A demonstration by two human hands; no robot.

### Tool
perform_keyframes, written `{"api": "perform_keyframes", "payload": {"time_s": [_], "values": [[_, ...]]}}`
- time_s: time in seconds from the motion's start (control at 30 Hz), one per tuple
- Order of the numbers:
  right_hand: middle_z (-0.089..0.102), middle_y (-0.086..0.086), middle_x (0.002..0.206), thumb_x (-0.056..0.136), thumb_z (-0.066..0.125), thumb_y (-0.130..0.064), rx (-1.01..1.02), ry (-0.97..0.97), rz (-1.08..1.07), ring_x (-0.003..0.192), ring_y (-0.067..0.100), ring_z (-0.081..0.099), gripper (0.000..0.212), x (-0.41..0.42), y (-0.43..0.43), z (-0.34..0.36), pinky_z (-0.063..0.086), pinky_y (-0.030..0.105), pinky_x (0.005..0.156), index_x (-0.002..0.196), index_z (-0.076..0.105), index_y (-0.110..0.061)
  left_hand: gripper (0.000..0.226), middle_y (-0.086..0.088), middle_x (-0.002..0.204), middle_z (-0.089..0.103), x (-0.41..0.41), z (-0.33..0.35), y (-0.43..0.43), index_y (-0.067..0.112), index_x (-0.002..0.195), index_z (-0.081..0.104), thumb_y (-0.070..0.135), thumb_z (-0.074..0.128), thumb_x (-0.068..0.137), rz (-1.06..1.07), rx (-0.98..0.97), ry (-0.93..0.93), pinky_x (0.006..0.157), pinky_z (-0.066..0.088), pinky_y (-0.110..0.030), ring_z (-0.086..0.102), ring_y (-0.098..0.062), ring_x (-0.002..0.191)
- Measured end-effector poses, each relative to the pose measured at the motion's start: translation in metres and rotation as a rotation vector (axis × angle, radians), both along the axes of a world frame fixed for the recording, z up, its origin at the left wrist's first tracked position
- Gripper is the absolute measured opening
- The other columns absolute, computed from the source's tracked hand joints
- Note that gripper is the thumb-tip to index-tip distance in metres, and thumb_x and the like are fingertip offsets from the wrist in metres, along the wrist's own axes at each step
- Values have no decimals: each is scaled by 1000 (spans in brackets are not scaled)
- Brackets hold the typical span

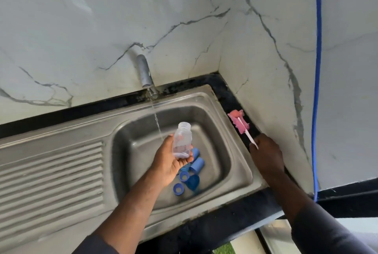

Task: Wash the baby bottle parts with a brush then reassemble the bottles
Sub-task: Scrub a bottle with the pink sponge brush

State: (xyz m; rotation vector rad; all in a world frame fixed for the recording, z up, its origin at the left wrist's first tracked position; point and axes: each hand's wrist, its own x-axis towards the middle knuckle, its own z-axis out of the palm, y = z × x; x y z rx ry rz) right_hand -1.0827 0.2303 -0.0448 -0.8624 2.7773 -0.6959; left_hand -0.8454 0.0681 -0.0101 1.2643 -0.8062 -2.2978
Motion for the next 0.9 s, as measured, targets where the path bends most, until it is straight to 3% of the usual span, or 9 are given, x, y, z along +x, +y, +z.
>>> {"api": "perform_keyframes", "payload": {"time_s": [0.13, 0.2, 0.3, 0.43, 0.53, 0.67, 0.77, 0.9], "values": [[70, -5, 68, 92, 66, -16, -190, -260, 45, 59, 16, 63, 16, 30, -2, 15, 44, 32, 59, 86, 54, -25, 35, -24, 108, 64, 31, 10, -15, 1, 121, 60, 28, 50, 101, 101, -7, 66, 86, 58, -43, 67, -34, 87], [70, -5, 65, 94, 66, -22, -281, -344, 122, 55, 13, 61, 13, 54, -7, 28, 49, 35, 62, 86, 57, -28, 36, -21, 111, 62, 45, 13, -19, 5, 126, 58, 30, 54, 99, 133, -25, 101, 76, 61, -41, 69, -32, 84], [68, 0, 64, 97, 65, -20, -383, -418, 265, 51, 10, 54, 13, 97, -18, 50, 46, 32, 58, 86, 63, -26, 46, -17, 104, 62, 60, 18, -21, 8, 134, 54, 34, 57, 96, 170, -63, 117, 66, 58, -35, 66, -27, 76], [68, -1, 67, 94, 69, -16, -431, -452, 478, 58, 8, 61, 14, 148, -33, 68, 49, 26, 57, 84, 64, -25, 49, -22, 108, 67, 72, 26, -21, 10, 122, 64, 49, 41, 103, 201, -107, 173, 77, 56, -43, 67, -33, 86], [69, -3, 70, 93, 71, -21, -382, -427, 575, 64, 14, 66, 13, 168, -39, 68, 54, 33, 62, 83, 63, -23, 70, -24, 101, 71, 82, 32, -22, 10, 131, 60, 63, 24, 103, 191, -106, 209, 73, 62, -44, 72, -38, 82], [66, -13, 67, 93, 70, -21, -402, -269, 471, 62, 6, 62, 20, 169, -55, 69, 43, 12, 56, 78, 58, -26, 80, -26, 117, 67, 94, 42, -24, 25, 126, 65, 78, 16, 92, 175, -91, 219, 78, 53, -44, 65, -37, 88], [64, -9, 65, 93, 69, -21, -431, -225, 423, 61, 6, 60, 22, 172, -61, 73, 40, 10, 54, 76, 56, -24, 84, -25, 115, 66, 100, 46, -24, 24, 133, 60, 81, 16, 89, 168, -77, 221, 72, 50, -40, 64, -30, 81], [64, -7, 65, 94, 68, -20, -387, -256, 597, 56, 8, 58, 18, 189, -53, 72, 41, 14, 52, 79, 60, -16, 86, -27, 128, 62, 109, 44, -27, 26, 131, 61, 84, 19, 84, 192, -93, 213, 100, 50, -52, 65, -42, 111]]}}
